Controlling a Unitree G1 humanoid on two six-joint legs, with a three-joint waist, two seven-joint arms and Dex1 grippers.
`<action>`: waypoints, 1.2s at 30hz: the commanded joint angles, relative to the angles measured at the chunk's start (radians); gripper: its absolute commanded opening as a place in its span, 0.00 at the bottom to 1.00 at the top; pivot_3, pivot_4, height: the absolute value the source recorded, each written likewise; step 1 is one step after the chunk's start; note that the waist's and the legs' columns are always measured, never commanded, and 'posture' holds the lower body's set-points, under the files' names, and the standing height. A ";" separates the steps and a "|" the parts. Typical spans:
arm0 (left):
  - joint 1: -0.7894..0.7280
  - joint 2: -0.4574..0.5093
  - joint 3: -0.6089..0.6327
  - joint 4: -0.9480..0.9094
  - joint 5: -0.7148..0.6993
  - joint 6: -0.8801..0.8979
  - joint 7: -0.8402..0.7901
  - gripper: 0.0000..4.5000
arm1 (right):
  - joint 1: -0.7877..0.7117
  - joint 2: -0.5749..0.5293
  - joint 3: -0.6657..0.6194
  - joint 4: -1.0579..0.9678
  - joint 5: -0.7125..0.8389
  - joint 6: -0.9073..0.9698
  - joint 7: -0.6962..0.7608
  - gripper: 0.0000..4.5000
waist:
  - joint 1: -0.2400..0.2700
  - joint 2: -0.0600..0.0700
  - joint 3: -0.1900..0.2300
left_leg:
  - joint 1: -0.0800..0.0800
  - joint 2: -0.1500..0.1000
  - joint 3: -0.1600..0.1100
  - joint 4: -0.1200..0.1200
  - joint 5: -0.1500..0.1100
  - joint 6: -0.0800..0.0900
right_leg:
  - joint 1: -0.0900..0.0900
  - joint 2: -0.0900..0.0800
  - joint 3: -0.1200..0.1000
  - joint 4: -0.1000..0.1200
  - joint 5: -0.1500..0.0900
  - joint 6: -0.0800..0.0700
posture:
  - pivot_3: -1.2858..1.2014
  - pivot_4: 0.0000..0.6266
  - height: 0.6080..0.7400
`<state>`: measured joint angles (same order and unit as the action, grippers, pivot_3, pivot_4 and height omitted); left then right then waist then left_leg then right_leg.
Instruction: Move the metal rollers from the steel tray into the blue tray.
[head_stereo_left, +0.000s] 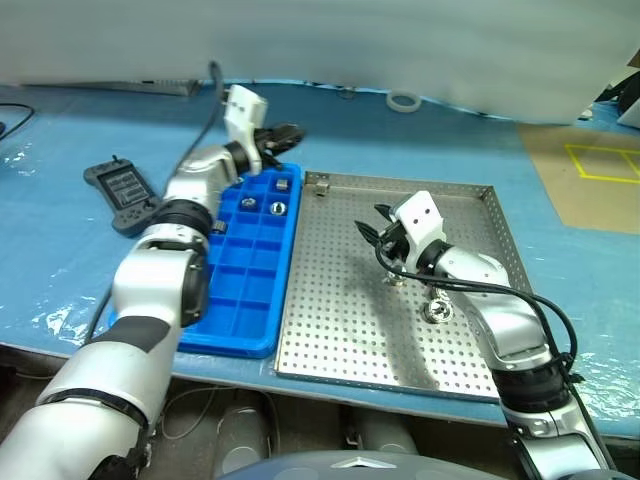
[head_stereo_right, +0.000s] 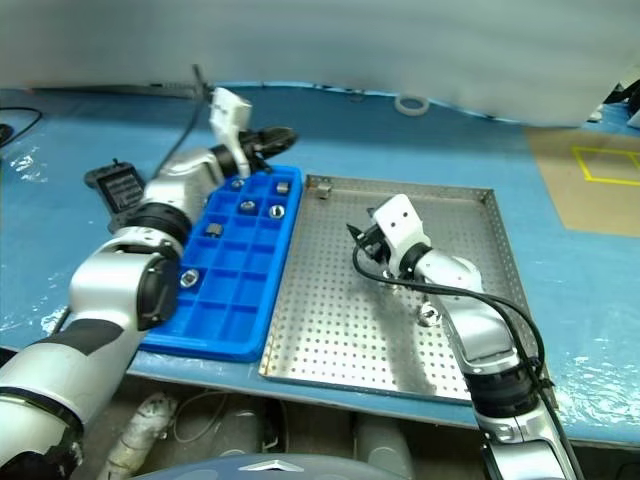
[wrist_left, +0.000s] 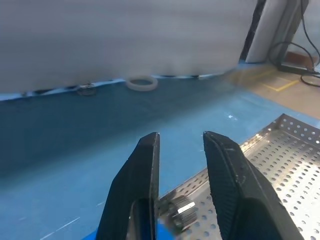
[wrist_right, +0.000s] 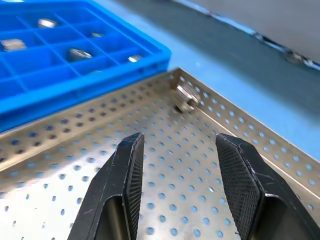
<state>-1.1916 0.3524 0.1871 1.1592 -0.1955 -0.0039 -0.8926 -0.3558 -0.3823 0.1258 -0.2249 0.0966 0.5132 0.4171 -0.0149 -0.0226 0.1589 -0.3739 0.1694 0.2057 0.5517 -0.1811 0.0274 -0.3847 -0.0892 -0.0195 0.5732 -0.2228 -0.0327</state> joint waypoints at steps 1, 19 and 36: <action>0.038 0.058 0.062 -0.074 -0.056 0.057 0.023 0.32 | -0.085 0.045 -0.034 0.129 -0.014 -0.079 -0.044 0.53 | 0.004 0.000 0.000 | -0.001 0.000 0.000 0.000 0.000 0.000 | -0.001 0.000 0.000 0.000 0.000 0.000 | 0.44 0.24 1.00; 0.578 0.068 0.193 -0.954 -0.298 0.477 0.316 0.32 | -0.818 0.257 -0.232 1.458 -0.010 -0.465 -0.240 0.53 | 0.112 0.000 0.001 | -0.010 0.000 -0.001 0.000 0.002 -0.003 | -0.006 -0.002 -0.006 0.002 0.001 -0.002 | 0.58 0.24 1.00; 0.620 0.042 0.182 -1.040 -0.363 0.548 0.413 0.32 | -0.850 0.329 -0.302 1.513 -0.008 -0.505 -0.381 0.53 | 0.111 0.000 0.001 | -0.010 0.001 -0.002 -0.001 0.006 -0.011 | -0.013 0.000 -0.005 0.012 0.001 -0.002 | 0.58 0.24 1.00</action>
<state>-0.5502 0.3848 0.3599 0.1454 -0.5409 0.5458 -0.4822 -1.1741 -0.0516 -0.1565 1.3092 0.0775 0.0216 0.0434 0.0965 -0.0229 0.1598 -0.3846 0.1706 0.2033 0.5508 -0.1750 0.0166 -0.3983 -0.0894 -0.0249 0.5853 -0.2216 -0.0346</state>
